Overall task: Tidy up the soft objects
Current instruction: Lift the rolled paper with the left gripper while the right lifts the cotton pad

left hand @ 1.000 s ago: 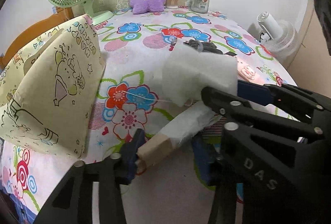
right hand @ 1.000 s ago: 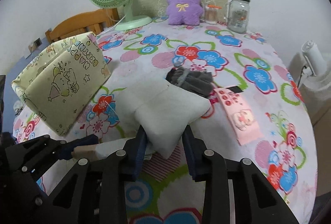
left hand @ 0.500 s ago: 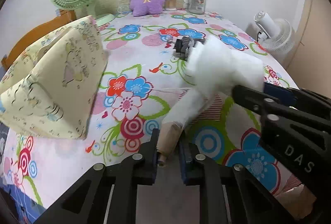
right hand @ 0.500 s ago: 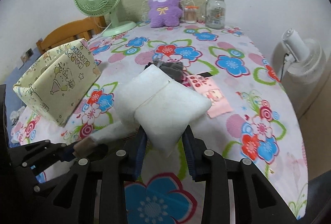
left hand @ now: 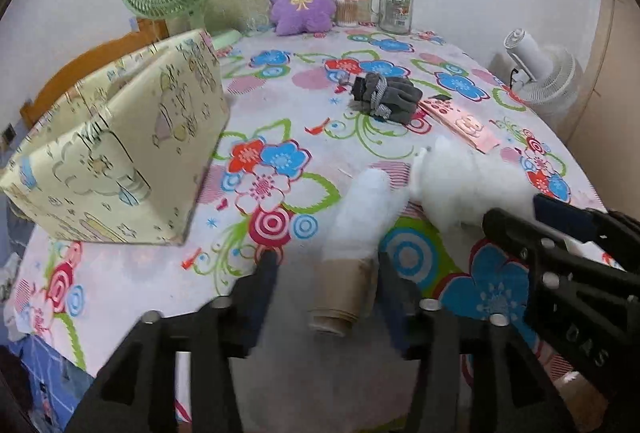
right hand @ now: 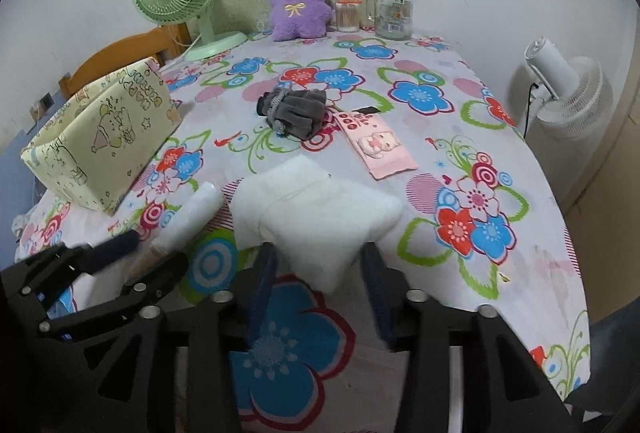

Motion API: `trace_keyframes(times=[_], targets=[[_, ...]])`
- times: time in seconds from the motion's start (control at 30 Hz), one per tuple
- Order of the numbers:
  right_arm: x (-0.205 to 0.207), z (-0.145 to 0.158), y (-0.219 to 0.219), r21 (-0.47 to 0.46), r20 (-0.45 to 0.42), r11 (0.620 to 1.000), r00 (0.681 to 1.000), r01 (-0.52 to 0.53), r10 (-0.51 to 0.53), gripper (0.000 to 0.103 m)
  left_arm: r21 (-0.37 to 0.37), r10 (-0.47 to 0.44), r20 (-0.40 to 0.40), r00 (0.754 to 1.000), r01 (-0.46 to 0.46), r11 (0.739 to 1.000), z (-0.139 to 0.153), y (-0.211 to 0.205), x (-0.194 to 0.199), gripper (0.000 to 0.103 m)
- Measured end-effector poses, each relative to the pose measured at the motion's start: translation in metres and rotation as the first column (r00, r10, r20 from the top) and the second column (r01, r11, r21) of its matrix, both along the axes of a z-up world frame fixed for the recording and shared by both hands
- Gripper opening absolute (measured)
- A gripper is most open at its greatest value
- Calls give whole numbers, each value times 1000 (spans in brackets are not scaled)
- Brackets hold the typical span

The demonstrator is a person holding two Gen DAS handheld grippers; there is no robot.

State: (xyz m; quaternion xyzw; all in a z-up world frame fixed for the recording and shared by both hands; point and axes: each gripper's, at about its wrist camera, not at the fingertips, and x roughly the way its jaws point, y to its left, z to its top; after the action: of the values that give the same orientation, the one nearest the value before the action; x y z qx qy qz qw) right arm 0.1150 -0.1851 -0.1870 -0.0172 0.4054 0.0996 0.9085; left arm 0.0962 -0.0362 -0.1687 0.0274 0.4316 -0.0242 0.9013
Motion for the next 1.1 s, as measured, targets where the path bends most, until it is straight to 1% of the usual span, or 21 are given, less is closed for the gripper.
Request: trace_keyframes(times=[0.03,0.1,0.17,0.23,0.43,0.47,0.53,0.57,0.6,0.67,0.8,0.97,1.03,1.1], targets=[[0,1,-1,-6,6,1000,1000,7,-7,66,10,3,7,1000,-4,1000,0,0,0,58],[-2,5,-5,-10,33,1000,999,18,-18,78,18,6,16,1000,-7,1000,1,1,3,59],[0,7,-7,-10,40,1000,999,24,-24,83,-3,-6,-3,1000,6,1000,0,3,9,60],[5,7,-8,-13,34,1000,999,20,-20,83,-13,-23,-18,1000,23,1000,-1,2,15,60],[21,3,-2,-11,11,1000,1000,1,-1,83,11,-83,-21,996,84,996,-4,-11,28,60],[24,1,0,-8,4,1000,1000,-3,3,83,10,-87,-23,996,87,996,-4,-11,30,58],[29,-1,2,7,-6,1000,1000,-4,4,87,-11,-94,-25,995,93,996,-5,-11,32,48],[31,-2,2,17,-9,1000,1000,-4,5,90,-37,-104,-29,994,103,994,-5,-9,33,38],[34,-3,3,28,-12,1000,1000,-3,3,91,-54,-113,-32,993,111,992,-4,-9,34,30],[37,-5,4,31,-16,1000,1000,1,-1,93,-47,-125,-25,992,123,991,-4,-9,35,26],[43,-9,8,15,-20,1000,1000,15,-14,94,-43,-133,-20,991,132,990,-4,-8,35,23],[50,-13,18,-17,-22,999,999,29,-29,95,-31,-108,-24,994,107,994,-3,1,34,24],[53,-15,20,-30,-25,999,999,36,-37,97,-23,-94,-26,995,94,995,-3,4,33,24],[55,-18,19,-21,-39,999,998,47,-48,100,-25,-83,-27,996,82,996,-3,8,32,24]])
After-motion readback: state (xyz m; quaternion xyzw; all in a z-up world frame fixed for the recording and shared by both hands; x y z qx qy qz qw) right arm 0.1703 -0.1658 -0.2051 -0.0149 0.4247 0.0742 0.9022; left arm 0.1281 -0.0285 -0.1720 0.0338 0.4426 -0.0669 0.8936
